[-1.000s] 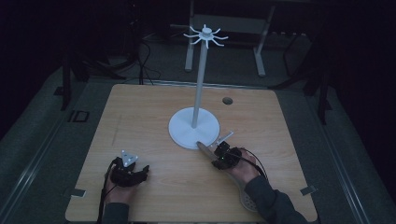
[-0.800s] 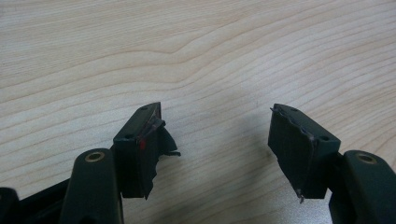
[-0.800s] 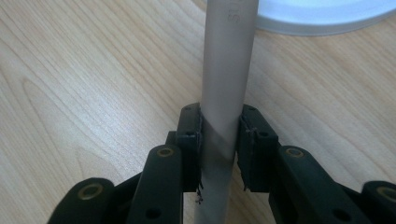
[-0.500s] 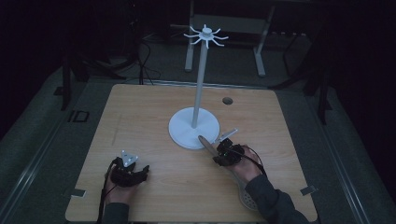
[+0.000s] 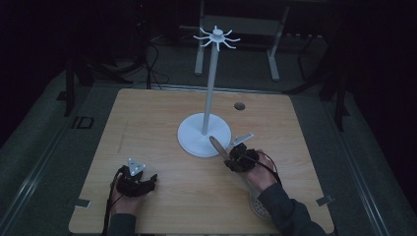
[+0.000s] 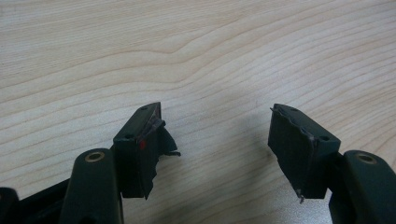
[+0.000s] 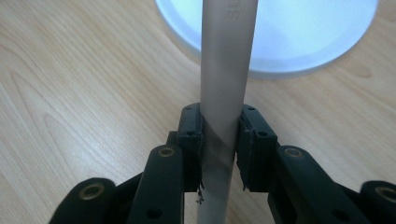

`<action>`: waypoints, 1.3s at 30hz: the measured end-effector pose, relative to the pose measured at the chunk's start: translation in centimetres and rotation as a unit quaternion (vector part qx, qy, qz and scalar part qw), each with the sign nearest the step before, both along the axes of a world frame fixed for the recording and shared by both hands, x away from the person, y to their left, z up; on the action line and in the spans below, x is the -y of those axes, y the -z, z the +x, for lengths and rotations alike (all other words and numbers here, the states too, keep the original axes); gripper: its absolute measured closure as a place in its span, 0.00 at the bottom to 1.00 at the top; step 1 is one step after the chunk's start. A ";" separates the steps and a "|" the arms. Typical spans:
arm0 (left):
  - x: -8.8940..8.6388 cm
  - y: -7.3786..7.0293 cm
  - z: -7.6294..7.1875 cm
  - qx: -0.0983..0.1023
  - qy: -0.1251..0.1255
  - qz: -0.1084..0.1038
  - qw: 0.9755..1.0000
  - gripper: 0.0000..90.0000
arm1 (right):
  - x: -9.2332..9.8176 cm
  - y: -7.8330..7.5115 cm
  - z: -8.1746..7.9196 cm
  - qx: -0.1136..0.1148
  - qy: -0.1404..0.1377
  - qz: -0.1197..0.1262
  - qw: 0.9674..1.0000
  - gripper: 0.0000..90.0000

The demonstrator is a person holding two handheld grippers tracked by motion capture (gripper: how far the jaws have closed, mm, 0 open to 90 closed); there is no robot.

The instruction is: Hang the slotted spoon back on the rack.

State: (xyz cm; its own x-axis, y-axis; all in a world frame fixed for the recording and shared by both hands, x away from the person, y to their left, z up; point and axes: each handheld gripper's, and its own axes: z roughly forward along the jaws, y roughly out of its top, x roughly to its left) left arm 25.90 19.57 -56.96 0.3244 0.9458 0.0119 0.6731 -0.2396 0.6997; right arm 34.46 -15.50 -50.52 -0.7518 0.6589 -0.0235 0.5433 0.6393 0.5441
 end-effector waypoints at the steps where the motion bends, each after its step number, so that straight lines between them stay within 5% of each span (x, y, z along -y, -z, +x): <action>1: 0.0 0.0 0.0 0.000 0.000 0.000 1.000 0.40 | 0.1 -0.2 0.0 0.002 0.002 0.004 1.000 0.81; 19: 0.0 0.0 0.0 0.001 -0.001 -0.001 1.000 0.40 | 0.5 -2.2 -0.1 0.051 0.015 0.039 0.998 0.81; 39: 0.0 0.0 0.0 0.001 -0.001 0.000 1.000 0.40 | 1.5 -4.4 0.1 0.097 0.036 0.099 0.990 0.81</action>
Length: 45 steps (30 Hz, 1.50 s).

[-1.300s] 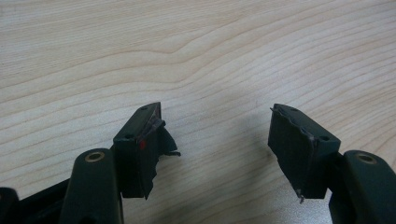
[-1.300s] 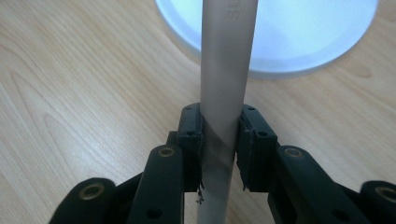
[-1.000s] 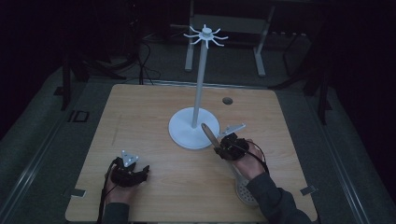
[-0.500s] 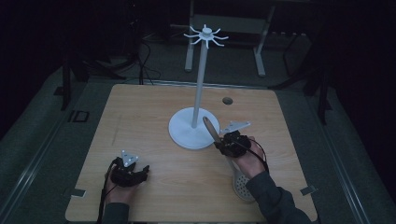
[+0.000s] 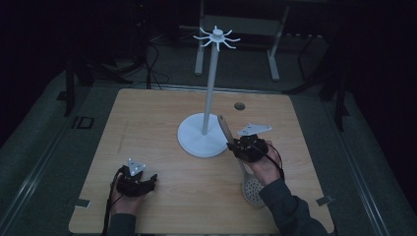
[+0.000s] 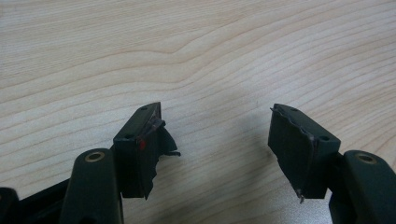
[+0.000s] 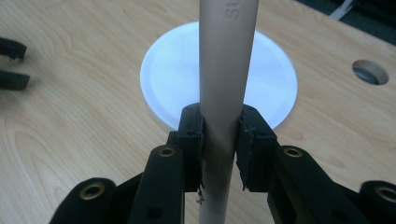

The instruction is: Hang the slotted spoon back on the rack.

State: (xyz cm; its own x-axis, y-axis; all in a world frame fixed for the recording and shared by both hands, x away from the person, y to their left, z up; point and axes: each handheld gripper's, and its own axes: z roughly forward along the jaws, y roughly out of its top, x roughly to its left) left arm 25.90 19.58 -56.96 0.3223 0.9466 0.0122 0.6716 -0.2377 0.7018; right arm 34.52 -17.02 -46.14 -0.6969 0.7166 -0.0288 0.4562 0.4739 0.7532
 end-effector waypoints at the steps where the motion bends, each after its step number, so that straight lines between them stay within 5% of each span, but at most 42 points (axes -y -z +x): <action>1: 0.0 0.0 0.0 0.000 0.000 0.000 1.000 0.40 | 0.0 -0.1 0.0 0.003 0.001 0.003 1.000 0.81; 19: -0.1 0.0 0.0 0.000 0.001 0.000 1.000 0.40 | 0.6 -2.2 0.6 0.045 0.012 0.043 0.998 0.81; 45: 0.0 0.0 0.0 0.001 0.001 -0.003 1.000 0.40 | 0.7 -4.1 1.6 0.072 0.024 0.065 0.995 0.81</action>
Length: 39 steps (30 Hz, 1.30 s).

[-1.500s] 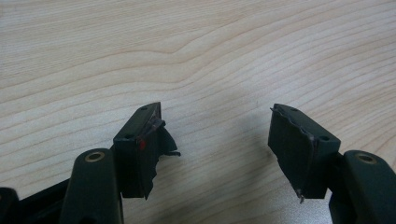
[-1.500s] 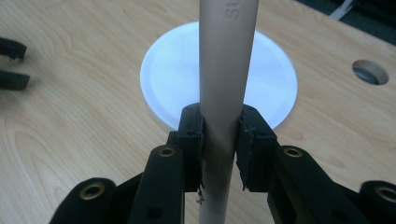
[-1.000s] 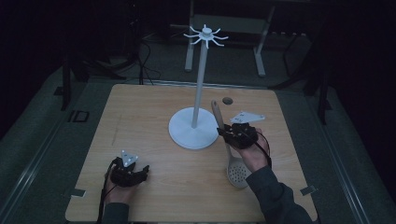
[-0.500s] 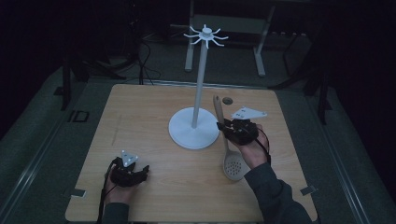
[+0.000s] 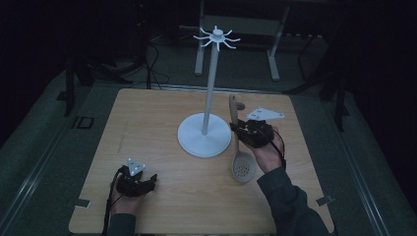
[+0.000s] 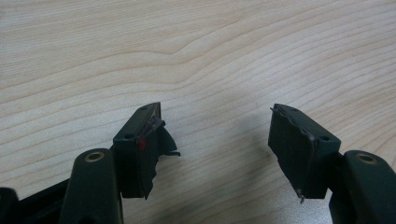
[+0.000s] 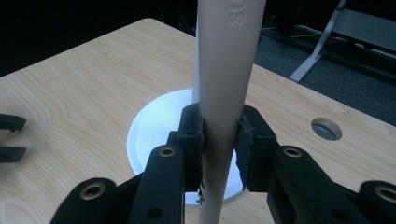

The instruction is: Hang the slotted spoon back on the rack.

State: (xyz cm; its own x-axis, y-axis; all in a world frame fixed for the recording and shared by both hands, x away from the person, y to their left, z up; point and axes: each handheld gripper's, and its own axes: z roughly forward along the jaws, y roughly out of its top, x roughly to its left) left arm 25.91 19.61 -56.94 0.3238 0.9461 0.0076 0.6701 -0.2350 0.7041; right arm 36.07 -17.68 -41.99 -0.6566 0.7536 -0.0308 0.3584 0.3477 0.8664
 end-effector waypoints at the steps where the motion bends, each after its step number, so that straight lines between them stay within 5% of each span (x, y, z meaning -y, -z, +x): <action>1: 0.0 0.0 0.0 0.001 0.000 0.000 1.000 0.40 | 0.0 -0.1 0.1 0.000 0.000 0.000 1.000 0.81; 39: -0.1 0.0 0.0 0.002 -0.001 0.000 1.000 0.40 | -0.3 -3.8 1.0 0.050 0.011 0.038 0.998 0.81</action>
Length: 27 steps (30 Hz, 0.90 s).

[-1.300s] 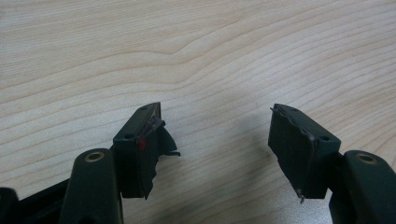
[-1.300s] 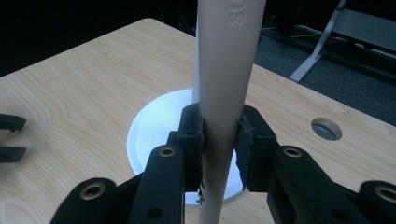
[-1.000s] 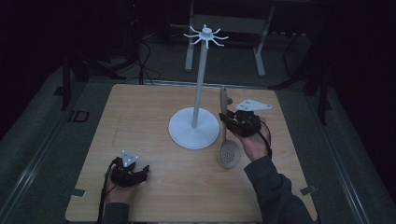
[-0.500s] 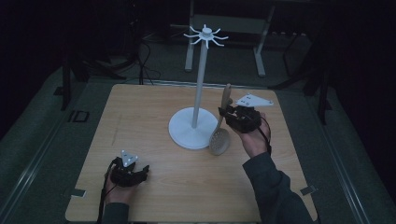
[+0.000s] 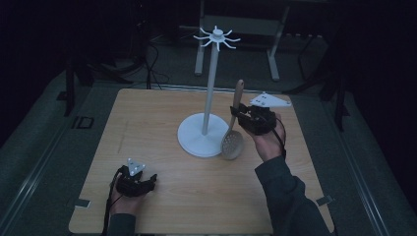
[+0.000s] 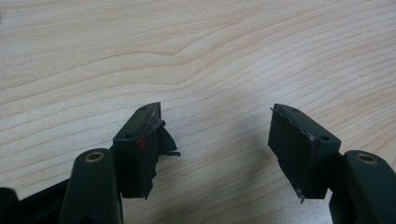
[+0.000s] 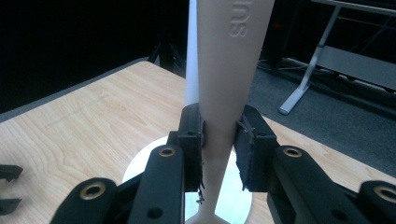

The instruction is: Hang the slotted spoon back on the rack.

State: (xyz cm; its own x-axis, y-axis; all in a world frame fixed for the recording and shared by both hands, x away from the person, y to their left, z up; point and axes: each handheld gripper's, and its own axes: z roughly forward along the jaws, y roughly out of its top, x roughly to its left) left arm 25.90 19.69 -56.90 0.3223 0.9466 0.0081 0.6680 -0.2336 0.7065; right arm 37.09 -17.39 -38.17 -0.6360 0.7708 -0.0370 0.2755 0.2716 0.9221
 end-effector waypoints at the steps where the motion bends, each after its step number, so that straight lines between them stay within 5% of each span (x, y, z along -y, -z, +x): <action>1: 0.0 0.0 0.0 0.000 0.000 0.000 1.000 0.40 | 0.0 -0.1 0.0 0.002 0.001 0.001 1.000 0.81; 27: 0.0 0.0 0.0 0.000 0.000 0.000 1.000 0.40 | 0.3 -2.9 0.7 0.025 0.011 0.025 0.999 0.81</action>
State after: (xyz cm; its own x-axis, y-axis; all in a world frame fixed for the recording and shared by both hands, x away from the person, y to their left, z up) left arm 25.90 19.70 -56.89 0.3219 0.9467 0.0091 0.6679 -0.2339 0.7065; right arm 37.79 -17.70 -35.26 -0.6178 0.7858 -0.0291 0.2333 0.2185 0.9475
